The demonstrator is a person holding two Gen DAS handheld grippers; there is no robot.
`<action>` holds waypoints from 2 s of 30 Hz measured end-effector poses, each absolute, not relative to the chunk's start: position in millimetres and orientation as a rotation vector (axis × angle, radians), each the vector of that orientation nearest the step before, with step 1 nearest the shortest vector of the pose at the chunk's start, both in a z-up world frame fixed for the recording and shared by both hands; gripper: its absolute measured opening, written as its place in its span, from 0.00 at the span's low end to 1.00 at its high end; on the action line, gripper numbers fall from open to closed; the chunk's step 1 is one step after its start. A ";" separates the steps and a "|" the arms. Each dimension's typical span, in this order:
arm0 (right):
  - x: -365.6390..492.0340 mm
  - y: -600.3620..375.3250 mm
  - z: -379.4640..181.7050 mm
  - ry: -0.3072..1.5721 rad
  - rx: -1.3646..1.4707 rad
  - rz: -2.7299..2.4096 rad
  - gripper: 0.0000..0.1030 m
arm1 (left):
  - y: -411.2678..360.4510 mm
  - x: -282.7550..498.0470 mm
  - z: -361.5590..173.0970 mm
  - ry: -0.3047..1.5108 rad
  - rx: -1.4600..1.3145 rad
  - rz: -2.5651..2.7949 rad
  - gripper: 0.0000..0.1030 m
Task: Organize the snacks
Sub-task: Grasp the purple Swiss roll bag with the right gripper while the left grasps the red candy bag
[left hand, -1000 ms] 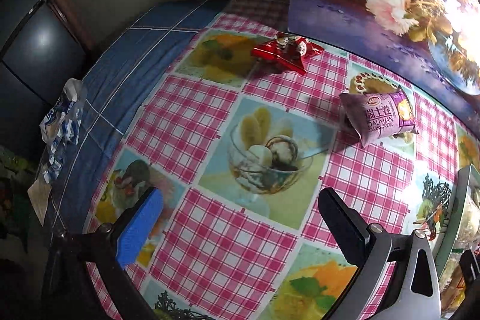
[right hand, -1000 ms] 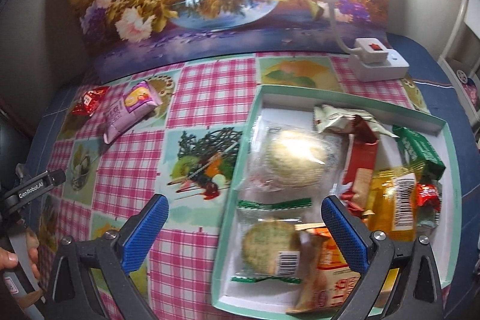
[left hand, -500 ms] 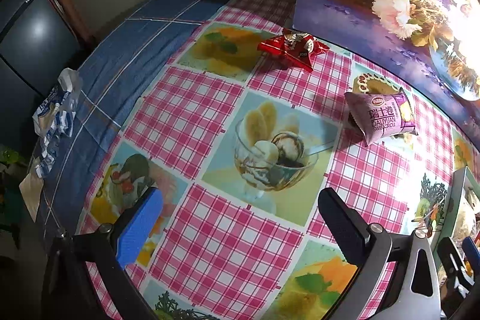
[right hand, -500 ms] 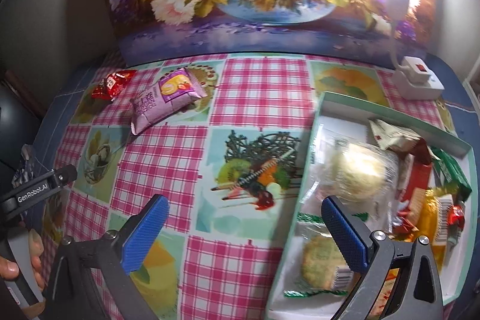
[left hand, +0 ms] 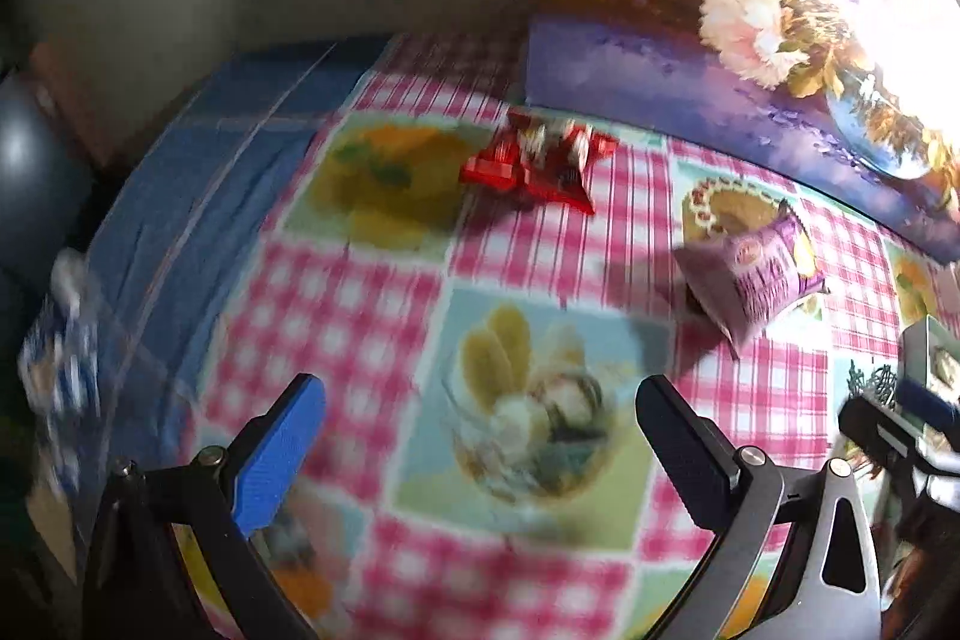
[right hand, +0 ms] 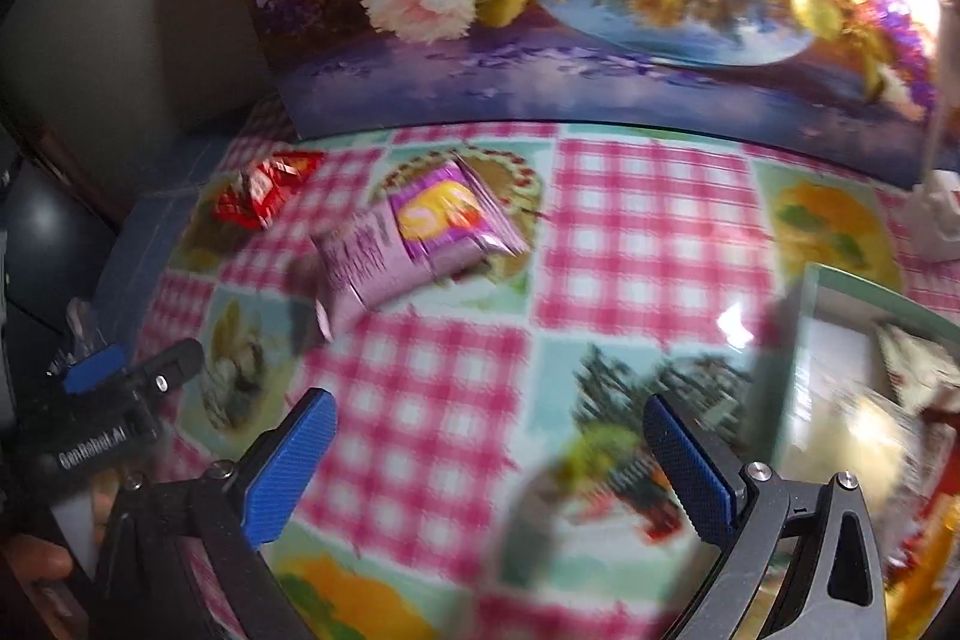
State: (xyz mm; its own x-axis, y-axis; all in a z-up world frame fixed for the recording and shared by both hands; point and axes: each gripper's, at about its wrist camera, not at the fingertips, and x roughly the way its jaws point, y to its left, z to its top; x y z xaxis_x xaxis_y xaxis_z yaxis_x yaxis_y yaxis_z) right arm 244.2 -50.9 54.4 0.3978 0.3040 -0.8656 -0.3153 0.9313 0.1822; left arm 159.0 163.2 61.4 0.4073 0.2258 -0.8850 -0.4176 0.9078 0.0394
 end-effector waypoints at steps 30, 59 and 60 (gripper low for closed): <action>341.4 23.8 20.0 1.176 0.049 0.110 1.00 | 213.6 285.4 36.7 1.084 -0.260 0.243 0.91; 240.5 -27.3 2.1 1.152 -0.110 0.278 0.56 | 122.6 169.8 33.1 1.124 -0.375 0.334 0.52; 234.7 -29.0 2.9 1.146 -0.114 0.279 0.56 | 119.6 165.6 32.9 1.125 -0.384 0.333 0.52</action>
